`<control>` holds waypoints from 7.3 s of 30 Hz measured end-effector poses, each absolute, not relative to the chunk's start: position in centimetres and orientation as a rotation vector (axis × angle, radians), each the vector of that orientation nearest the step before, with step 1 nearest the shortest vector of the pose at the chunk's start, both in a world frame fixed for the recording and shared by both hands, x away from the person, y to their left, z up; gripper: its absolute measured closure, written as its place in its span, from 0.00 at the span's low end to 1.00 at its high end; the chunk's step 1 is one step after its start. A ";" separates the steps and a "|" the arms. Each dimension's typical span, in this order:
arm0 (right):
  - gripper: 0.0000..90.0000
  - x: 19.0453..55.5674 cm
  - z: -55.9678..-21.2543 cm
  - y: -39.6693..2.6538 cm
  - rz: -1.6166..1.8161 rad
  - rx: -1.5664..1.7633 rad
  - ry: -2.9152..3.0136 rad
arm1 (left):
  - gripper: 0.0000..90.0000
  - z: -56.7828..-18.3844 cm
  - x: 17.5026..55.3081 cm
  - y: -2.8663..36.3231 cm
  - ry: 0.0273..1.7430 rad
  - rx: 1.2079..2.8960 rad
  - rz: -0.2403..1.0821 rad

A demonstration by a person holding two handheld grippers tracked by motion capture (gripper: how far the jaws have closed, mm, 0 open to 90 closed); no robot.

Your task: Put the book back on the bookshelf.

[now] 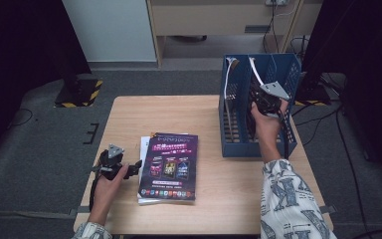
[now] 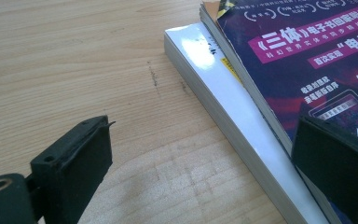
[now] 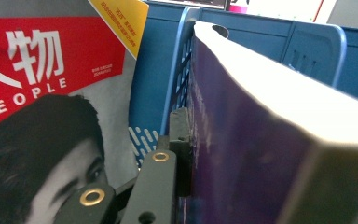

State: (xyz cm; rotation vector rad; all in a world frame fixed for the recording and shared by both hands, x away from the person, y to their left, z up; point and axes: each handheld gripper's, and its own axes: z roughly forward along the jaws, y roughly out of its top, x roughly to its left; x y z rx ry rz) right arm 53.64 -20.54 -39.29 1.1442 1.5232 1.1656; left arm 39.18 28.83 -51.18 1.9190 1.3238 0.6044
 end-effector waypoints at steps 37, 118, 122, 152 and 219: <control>0.55 53.0 -39.7 -19.8 1.211 1.158 1.552 | 0.05 -51.1 39.1 28.9 1.322 1.922 0.607; 0.17 43.9 -41.1 -21.8 1.363 1.177 1.684 | 0.05 -50.9 38.9 28.7 1.312 1.924 0.611; 0.19 43.4 -41.7 -21.5 1.355 1.180 1.697 | 0.05 -50.8 38.7 28.4 1.302 1.923 0.606; 0.37 40.0 -44.2 -14.2 1.384 1.046 1.949 | 0.25 -50.9 38.5 25.2 1.194 1.984 0.547; 0.14 41.3 -51.2 -4.2 1.293 1.031 2.372 | 0.18 -52.1 38.7 23.3 1.110 2.018 0.437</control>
